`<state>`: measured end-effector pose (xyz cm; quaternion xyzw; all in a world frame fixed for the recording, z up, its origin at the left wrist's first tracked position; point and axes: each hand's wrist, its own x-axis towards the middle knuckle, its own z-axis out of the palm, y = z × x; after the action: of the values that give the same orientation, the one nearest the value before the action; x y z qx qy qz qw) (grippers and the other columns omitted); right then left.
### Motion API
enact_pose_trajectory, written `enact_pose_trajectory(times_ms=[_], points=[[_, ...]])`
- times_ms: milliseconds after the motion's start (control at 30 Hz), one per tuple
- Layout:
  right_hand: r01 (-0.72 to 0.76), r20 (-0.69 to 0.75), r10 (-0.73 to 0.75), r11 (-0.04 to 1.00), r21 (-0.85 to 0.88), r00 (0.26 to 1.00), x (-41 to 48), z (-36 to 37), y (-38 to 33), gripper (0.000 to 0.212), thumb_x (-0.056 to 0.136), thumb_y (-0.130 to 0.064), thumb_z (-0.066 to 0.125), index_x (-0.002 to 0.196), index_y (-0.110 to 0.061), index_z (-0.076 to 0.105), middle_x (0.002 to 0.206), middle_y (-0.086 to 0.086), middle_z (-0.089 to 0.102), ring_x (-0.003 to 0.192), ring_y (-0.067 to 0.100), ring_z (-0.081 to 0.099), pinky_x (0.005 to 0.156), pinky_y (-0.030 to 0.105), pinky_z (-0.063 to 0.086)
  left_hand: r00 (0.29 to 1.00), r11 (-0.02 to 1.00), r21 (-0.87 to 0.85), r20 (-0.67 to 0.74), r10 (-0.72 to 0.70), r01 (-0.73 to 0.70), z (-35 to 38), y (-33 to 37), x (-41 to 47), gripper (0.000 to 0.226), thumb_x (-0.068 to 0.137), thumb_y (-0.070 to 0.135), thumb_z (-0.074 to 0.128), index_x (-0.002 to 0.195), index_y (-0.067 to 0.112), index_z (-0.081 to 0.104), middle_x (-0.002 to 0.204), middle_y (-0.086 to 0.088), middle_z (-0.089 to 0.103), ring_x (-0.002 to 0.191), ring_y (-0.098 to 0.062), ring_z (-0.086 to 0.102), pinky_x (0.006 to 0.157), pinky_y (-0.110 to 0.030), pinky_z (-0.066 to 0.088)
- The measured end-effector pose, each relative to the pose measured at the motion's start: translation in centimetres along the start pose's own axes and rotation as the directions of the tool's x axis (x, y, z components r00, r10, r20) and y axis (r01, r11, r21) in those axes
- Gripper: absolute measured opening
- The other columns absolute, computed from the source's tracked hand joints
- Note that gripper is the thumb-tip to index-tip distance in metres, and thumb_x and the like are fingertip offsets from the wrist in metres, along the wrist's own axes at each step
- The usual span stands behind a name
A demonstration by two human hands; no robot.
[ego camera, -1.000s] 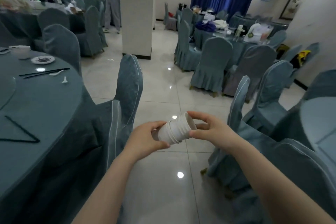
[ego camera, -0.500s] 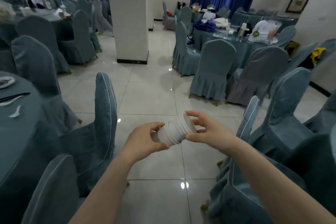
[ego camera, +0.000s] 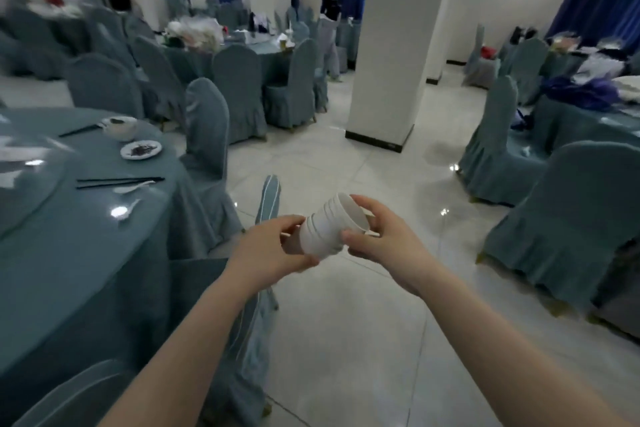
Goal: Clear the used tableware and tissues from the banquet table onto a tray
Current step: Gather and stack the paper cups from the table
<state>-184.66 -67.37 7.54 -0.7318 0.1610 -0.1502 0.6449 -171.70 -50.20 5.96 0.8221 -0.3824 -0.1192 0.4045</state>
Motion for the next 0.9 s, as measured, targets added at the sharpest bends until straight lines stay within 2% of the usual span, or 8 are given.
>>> enact_pose_trajectory(times_ms=[100, 233, 333, 467, 700, 767, 900], points=[[0.001, 0.023, -0.003, 0.997, 0.081, 1.0, 7.9, -0.3, -0.4, 0.054, 0.079, -0.014, 0.077, 0.121, -0.035, 0.052, 0.114, 0.003, 0.065, 0.098, 0.017, 0.066, 0.077, 0.029, 0.057, 0.997, 0.999, -0.036, -0.073, -0.021, 0.018, -1.0, -1.2, 6.1, 0.058, 0.062, 0.038, 0.081, 0.116, 0.039, 0.059, 0.1, 0.021, 0.064, 0.091, 0.002, 0.06, 0.076, -0.019, 0.049], [-0.029, 0.06, 0.021, 0.988, 0.15, 0.998, 17.2, -1.0, -0.8, 0.05, 0.079, -0.012, 0.076, 0.122, -0.026, 0.053, 0.118, 0.008, 0.063, 0.106, 0.026, 0.065, 0.087, 0.043, 0.057, 0.989, 0.996, -0.085, -0.139, -0.053, 0.041, -2.0, -2.6, 13.5, 0.054, 0.064, 0.037, 0.08, 0.114, 0.04, 0.06, 0.099, 0.022, 0.065, 0.091, 0.002, 0.061, 0.073, -0.016, 0.048], [-0.022, 0.133, 0.005, 0.991, 0.133, 0.991, 23.0, -1.2, -1.0, 0.051, 0.078, -0.011, 0.077, 0.121, -0.025, 0.054, 0.117, 0.004, 0.063, 0.106, 0.023, 0.064, 0.086, 0.041, 0.057, 0.98, 0.99, -0.13, -0.179, -0.082, 0.06, -2.7, -3.9, 18.1, 0.055, 0.063, 0.04, 0.077, 0.115, 0.042, 0.059, 0.097, 0.026, 0.064, 0.09, 0.003, 0.059, 0.07, -0.013, 0.044], [-0.03, 0.219, 0.002, 0.992, 0.123, 0.976, 30.8, -1.0, -0.5, 0.057, 0.076, -0.008, 0.078, 0.125, -0.018, 0.052, 0.117, 0.005, 0.063, 0.107, 0.023, 0.064, 0.088, 0.044, 0.056, 0.967, 0.987, -0.099, -0.21, -0.143, 0.124, -3.5, -5.7, 23.8, 0.06, 0.059, 0.054, 0.07, 0.117, 0.042, 0.058, 0.104, 0.022, 0.066, 0.095, 0.0, 0.06, 0.081, -0.025, 0.051], [-0.009, 0.396, -0.047, 0.99, 0.139, 0.917, 47.0, -1.6, 1.6, 0.054, 0.074, -0.007, 0.079, 0.122, -0.017, 0.056, 0.112, 0.003, 0.066, 0.104, 0.022, 0.065, 0.086, 0.042, 0.057, 0.921, 0.97, -0.058, -0.302, -0.244, 0.238, -4.4, -10.2, 35.3, 0.061, 0.075, 0.031, 0.074, 0.132, 0.037, 0.052, 0.118, 0.018, 0.063, 0.106, -0.003, 0.059, 0.094, -0.034, 0.05], [0.004, 0.454, -0.059, 0.993, 0.121, 0.889, 51.9, -2.1, 2.3, 0.051, 0.073, -0.009, 0.081, 0.117, -0.019, 0.058, 0.105, -0.003, 0.07, 0.1, 0.018, 0.067, 0.084, 0.039, 0.058, 0.894, 0.954, -0.075, -0.333, -0.299, 0.291, -4.4, -11.4, 38.9, 0.066, 0.08, 0.03, 0.072, 0.14, 0.031, 0.045, 0.128, 0.015, 0.06, 0.114, -0.004, 0.057, 0.101, -0.035, 0.046], [-0.022, 0.537, -0.035, 0.995, 0.099, 0.843, 60.8, -3.5, 3.3, 0.046, 0.074, -0.013, 0.081, 0.114, -0.022, 0.062, 0.104, -0.004, 0.072, 0.097, 0.015, 0.069, 0.081, 0.032, 0.058, 0.783, 0.89, -0.135, -0.432, -0.448, 0.435, -5.3, -13.7, 43.8, 0.073, 0.086, 0.033, 0.068, 0.148, 0.026, 0.031, 0.139, 0.013, 0.049, 0.127, -0.006, 0.047, 0.11, -0.033, 0.037]])
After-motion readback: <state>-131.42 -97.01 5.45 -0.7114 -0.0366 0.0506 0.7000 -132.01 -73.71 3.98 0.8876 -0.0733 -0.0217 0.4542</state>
